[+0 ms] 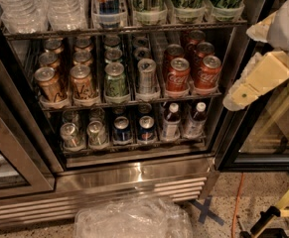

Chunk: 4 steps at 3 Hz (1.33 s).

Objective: Pick redbull can from top shelf of fridge

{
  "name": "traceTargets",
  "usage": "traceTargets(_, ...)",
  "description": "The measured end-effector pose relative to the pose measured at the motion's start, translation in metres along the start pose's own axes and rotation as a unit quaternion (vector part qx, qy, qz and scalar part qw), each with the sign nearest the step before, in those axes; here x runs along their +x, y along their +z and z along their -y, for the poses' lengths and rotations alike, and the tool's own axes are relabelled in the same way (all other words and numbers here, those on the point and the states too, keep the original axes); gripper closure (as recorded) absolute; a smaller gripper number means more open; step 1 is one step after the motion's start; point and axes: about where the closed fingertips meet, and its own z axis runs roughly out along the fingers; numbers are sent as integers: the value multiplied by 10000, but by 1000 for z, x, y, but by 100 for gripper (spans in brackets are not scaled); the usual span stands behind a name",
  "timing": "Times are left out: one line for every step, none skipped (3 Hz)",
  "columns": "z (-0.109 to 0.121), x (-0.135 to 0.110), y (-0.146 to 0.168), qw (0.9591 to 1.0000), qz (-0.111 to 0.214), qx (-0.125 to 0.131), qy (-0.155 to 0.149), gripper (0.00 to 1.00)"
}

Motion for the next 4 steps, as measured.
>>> traceTargets(-1, -27, 3, 9995, 320, 62, 5, 0)
traceTargets(0, -29, 2, 9993, 368, 94, 16, 0)
traceTargets(0, -48, 9, 9981, 589, 168, 81, 0)
traceTargets(-2, -76, 22, 9932, 1087, 196, 371, 0)
